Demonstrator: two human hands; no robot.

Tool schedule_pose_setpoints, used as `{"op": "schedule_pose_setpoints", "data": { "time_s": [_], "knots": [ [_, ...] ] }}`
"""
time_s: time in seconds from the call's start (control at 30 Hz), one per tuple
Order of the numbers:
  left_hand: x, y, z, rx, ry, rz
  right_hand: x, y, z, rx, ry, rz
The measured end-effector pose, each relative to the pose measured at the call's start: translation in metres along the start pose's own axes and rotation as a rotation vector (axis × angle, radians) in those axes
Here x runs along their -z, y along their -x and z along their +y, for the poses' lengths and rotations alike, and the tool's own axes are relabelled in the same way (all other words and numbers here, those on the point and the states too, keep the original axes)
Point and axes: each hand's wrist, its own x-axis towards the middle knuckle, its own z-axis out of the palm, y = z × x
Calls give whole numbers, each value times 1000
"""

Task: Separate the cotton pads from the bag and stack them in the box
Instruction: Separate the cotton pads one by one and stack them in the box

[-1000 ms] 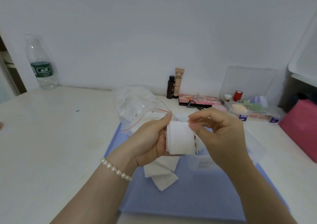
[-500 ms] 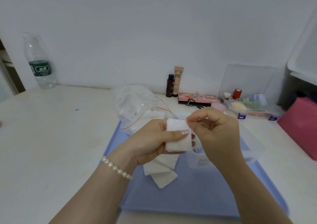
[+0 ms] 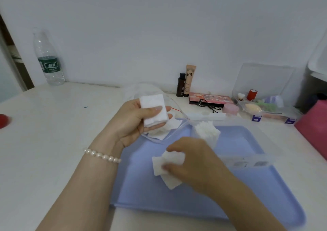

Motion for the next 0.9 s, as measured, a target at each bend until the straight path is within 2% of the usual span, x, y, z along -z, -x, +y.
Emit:
{"op": "schedule_pose_setpoints", "data": {
  "time_s": [0.03, 0.1, 0.3, 0.4, 0.5, 0.53, 0.6, 0.67, 0.73, 0.83, 0.9],
  "knots": [
    [1, 0, 1, 0, 11, 4, -4, 2, 1, -51, 87, -163],
    [-1, 1, 0, 2, 8, -11, -10, 5, -1, -38, 209, -270],
    [-9, 1, -8, 23, -23, -71, -25, -7, 2, 36, 314, -62],
    [-11, 0, -9, 21, -34, -81, -36, -13, 11, 117, 295, 63],
    [-11, 0, -9, 11, -18, -89, -43, -21, 18, 108, 286, 130],
    [-11, 0, -9, 4, -8, -87, -42, -22, 17, 128, 237, 200],
    [-11, 0, -8, -15, 23, -70, -35, -21, 12, 209, 50, 402],
    [-10, -1, -8, -40, 52, -33, -17, -16, 3, 189, -250, 507],
    [-10, -3, -10, -56, 68, 10, 1, -9, -3, 47, -622, 471],
    [-14, -3, -14, -39, 63, 16, 24, -7, 9, -173, -1118, 322],
    [-21, -3, -20, -16, 15, -7, 34, -9, 18, -246, -1387, 248]
  ]
}}
